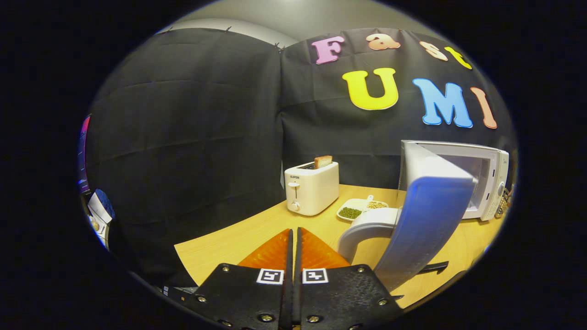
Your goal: Open the microwave, put the food inside, and close the microwave door.
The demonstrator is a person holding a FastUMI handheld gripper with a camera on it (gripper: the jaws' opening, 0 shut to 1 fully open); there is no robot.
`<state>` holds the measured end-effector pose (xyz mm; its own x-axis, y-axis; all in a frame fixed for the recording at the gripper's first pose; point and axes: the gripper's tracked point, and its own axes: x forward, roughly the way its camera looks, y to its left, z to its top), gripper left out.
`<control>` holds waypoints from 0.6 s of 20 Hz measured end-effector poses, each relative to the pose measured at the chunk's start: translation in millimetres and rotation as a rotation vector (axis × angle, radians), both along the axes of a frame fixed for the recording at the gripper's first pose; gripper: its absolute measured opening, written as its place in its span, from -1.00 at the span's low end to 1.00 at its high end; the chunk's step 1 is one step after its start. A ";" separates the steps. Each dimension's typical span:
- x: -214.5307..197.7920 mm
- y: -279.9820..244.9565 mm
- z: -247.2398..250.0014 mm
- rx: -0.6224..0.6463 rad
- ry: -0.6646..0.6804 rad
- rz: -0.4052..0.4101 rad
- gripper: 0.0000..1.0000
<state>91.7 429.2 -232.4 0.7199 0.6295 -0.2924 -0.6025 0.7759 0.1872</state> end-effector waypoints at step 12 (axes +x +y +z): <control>39.2 -165.3 13.5 -0.102 -0.125 -0.246 -0.98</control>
<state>130.9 263.8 -218.9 0.8815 0.4039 -0.2447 -0.4078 0.9123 0.0369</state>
